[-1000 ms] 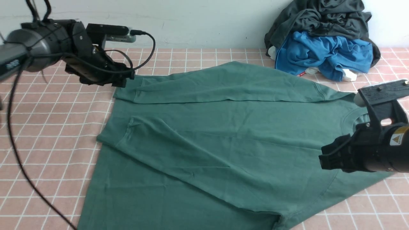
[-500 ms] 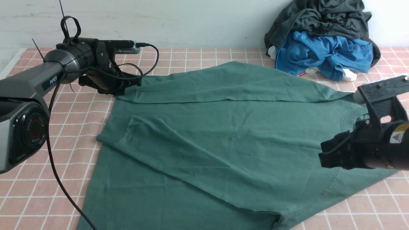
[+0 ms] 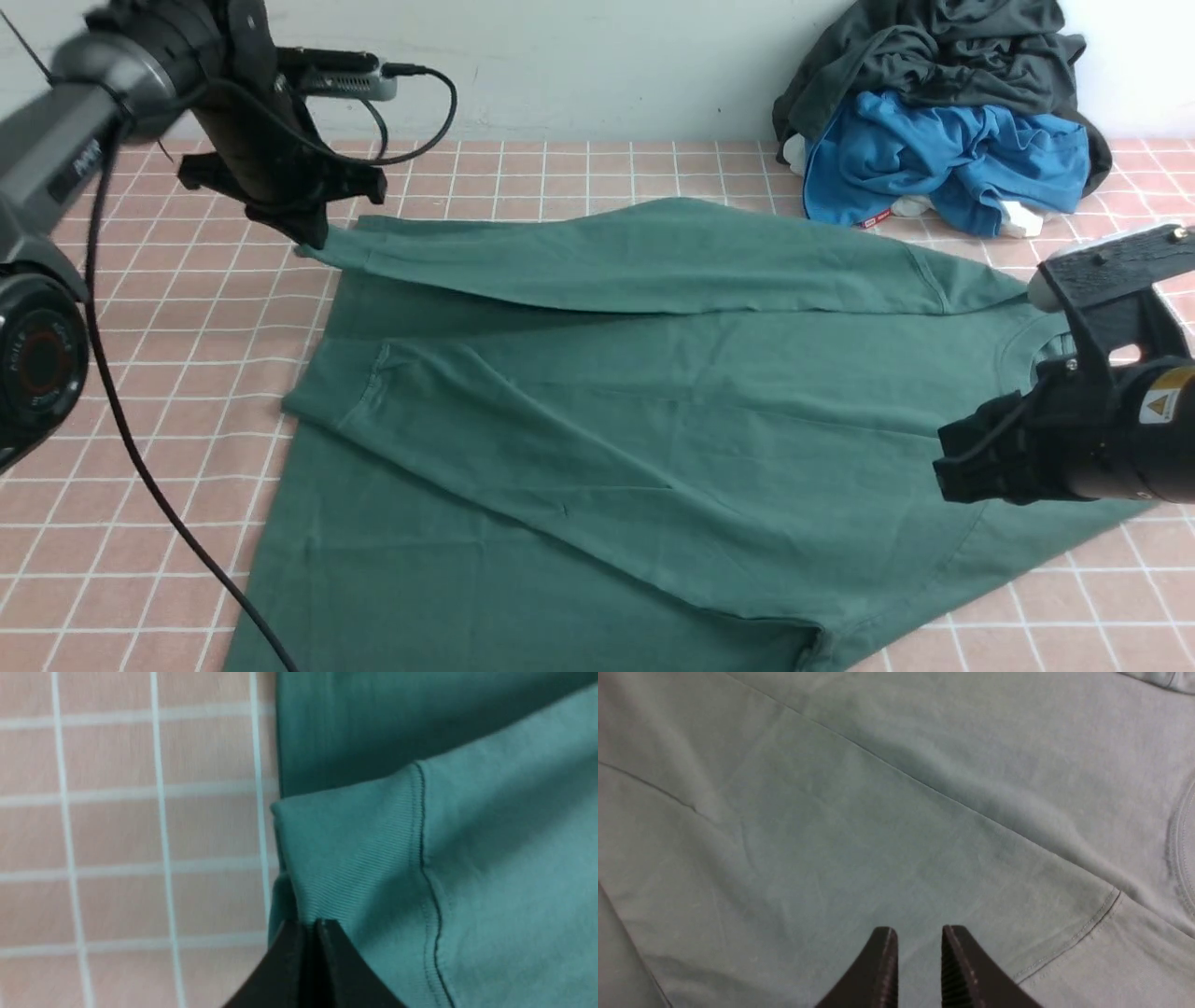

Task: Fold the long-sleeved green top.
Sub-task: Use the left arm to drag and drop the cuff onto the cuff closest to the left arm

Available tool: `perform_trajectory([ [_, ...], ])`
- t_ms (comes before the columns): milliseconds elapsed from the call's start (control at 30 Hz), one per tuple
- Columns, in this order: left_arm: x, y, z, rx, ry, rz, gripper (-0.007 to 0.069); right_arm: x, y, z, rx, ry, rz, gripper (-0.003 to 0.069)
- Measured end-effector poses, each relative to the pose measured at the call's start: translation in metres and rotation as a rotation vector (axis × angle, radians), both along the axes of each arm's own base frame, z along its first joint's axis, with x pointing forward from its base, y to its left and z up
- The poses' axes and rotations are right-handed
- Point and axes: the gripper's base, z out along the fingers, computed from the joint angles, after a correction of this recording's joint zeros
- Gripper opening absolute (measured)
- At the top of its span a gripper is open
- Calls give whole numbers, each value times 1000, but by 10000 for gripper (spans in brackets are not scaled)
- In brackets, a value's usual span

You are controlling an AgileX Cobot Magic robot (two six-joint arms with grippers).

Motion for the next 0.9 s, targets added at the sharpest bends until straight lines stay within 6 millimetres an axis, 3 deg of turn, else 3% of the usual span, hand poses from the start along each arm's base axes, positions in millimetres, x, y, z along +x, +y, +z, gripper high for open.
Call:
perform_trajectory([
  [33, -8, 1, 16, 13, -2, -30, -4, -1, 0, 1, 0, 0, 1, 135],
  [100, -18, 0, 26, 15, 4, -48, -4, -3, -1, 4, 1, -9, 3, 135],
  [200, -34, -1, 29, -6, 44, -51, -4, -8, -2, 13, 5, -40, 6, 135],
  [300, -50, -3, 22, -28, 102, -52, -4, -12, -4, 20, 7, -65, 9, 135],
  [433, -83, -8, -17, -1, 285, -79, 3, -18, -6, 29, 22, -97, 8, 135],
  [600, -97, -9, -29, 63, 341, -97, 57, -22, -5, 31, 59, -79, -6, 135],
  [667, -99, -13, -23, 64, 328, -104, 93, -23, -4, 31, 66, -63, -7, 135],
  [733, -106, -21, -4, 73, 280, -125, 171, -26, -5, 31, 67, -39, -4, 135],
  [767, -115, -31, 15, 73, 233, -154, 230, -29, -5, 31, 65, -27, 0, 135],
  [833, -130, -45, 34, 63, 189, -192, 281, -31, -5, 33, 65, -28, 5, 135],
  [900, -146, -56, 43, 65, 175, -230, 325, -32, -5, 33, 67, -30, 8, 135],
])
